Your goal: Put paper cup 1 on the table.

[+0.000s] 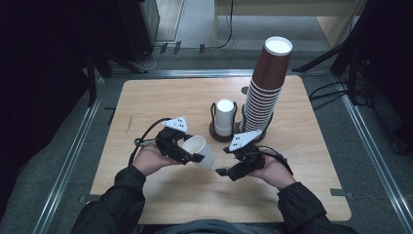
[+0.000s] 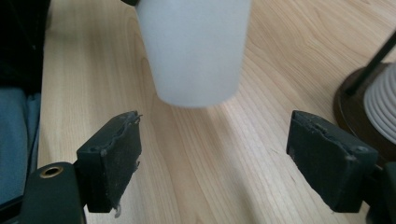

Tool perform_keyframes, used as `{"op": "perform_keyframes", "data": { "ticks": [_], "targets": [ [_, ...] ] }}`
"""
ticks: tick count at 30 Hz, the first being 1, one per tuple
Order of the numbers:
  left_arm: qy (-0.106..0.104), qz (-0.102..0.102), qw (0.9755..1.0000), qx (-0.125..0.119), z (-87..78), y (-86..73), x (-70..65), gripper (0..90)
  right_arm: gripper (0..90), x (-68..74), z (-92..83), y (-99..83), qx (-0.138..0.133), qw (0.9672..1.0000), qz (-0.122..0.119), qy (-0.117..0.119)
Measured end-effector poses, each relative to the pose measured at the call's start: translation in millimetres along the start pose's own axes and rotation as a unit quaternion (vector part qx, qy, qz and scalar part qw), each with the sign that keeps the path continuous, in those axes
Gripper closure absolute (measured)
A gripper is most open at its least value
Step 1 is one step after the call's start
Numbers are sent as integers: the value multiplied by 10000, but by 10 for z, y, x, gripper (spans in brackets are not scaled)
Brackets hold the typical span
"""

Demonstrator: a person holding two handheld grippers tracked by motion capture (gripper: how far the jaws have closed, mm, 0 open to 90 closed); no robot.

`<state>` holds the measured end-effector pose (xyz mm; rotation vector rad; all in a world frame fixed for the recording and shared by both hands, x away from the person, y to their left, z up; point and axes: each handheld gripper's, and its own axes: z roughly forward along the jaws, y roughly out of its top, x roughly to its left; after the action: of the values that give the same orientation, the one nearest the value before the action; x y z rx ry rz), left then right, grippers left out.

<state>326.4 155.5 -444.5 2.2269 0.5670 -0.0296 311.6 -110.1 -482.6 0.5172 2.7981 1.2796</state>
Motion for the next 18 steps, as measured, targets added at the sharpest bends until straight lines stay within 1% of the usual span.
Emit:
{"op": "perform_keyframes", "data": {
  "ticks": [4,7,8,10,14,16,18],
  "targets": [
    [55,-39,10000,-15,-39,-14,25,213,184,-12,-47,-12,-29,9999,84,-79],
    [-12,-78,10000,-4,-62,-27,51,213,185,-24,-87,-26,-27,9998,132,-157],
    [-8,-60,10000,22,-66,-29,53,213,185,-26,-99,-32,-32,9997,163,-177],
    [16,-11,10000,95,-75,-32,60,213,186,-26,-128,-45,-17,9995,197,-228],
    [80,-40,9998,186,-95,-50,89,212,186,-29,-183,-76,-5,9993,215,-298],
    [157,-21,9997,203,-112,-62,103,212,186,-37,-207,-90,-2,9992,249,-322],
    [169,-36,9996,234,-130,-73,122,212,186,-54,-223,-104,1,9990,275,-365]
  ]
}}
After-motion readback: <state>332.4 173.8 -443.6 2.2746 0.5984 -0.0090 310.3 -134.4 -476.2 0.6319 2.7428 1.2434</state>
